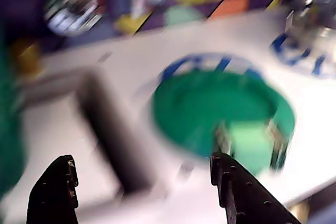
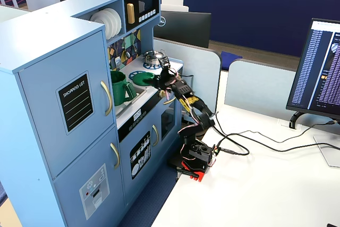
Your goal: Take off the lid from the green recipient and place it on the counter
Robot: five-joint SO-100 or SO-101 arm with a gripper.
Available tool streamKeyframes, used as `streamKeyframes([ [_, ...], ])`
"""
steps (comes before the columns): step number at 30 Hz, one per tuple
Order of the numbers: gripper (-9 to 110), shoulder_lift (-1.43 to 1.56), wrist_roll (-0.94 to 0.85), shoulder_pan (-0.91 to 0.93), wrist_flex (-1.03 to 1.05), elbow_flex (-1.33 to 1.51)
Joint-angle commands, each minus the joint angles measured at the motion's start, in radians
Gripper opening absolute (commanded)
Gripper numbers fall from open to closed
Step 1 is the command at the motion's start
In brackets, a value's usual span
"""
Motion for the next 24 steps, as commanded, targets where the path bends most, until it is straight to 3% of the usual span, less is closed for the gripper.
streamKeyframes([
  [1, 24, 0.318, -0.025, -0.100, 0.279, 0.143],
  [9, 23, 0.571, -0.038, -0.279, 0.451, 0.518],
  [16, 23, 0.592, 0.021, -0.449, 0.218, 0.808],
  [21, 23, 0.641, 0.084, -0.468, 0.058, 0.976],
  [24, 23, 0.646, 0.130, -0.462, 0.066, 1.002],
])
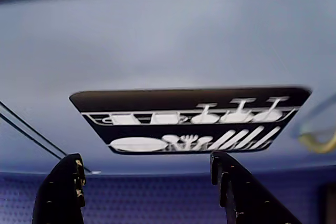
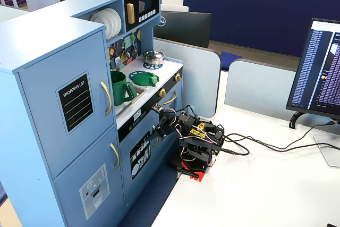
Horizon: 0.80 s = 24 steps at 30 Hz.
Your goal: Take off the lid from the green recipient and place it on the counter
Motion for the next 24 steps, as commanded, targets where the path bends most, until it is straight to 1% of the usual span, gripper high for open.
streamKeyframes([
  [1, 23, 0.009, 0.071, -0.008, -0.043, 0.012],
  [5, 20, 0.000, 0.071, -0.003, 0.021, 0.012],
  [11, 18, 0.046, 0.063, 0.008, 0.322, 0.014],
  [17, 18, 0.048, -0.061, 0.020, 0.571, 0.014],
  [20, 18, 0.048, -0.222, 0.034, 0.701, 0.014],
  [24, 18, 0.048, 0.081, 0.051, 0.755, 0.014],
])
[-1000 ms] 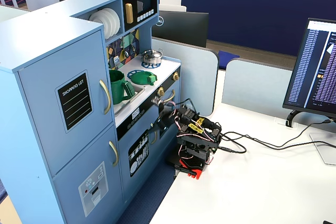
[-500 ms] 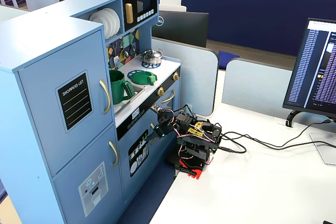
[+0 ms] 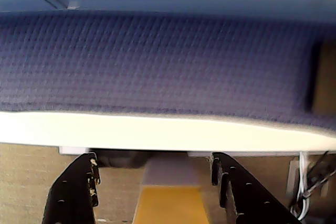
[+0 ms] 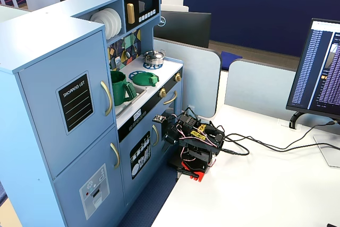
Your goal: Take off the lid from the green recipient and place it on the counter
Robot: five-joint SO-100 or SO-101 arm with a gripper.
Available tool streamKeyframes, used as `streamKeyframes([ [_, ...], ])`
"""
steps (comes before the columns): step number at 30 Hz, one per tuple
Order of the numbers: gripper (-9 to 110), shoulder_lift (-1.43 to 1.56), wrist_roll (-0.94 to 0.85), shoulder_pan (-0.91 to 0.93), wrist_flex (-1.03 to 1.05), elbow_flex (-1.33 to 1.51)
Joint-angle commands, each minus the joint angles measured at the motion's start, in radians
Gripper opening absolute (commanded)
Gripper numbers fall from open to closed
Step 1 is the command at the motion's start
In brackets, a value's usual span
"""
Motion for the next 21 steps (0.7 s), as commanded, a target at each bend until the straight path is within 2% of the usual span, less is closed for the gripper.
streamKeyframes([
  [1, 18, -0.011, 0.216, 0.035, 0.164, 0.002],
  [21, 18, -0.011, 0.178, 0.098, 0.169, 0.002],
])
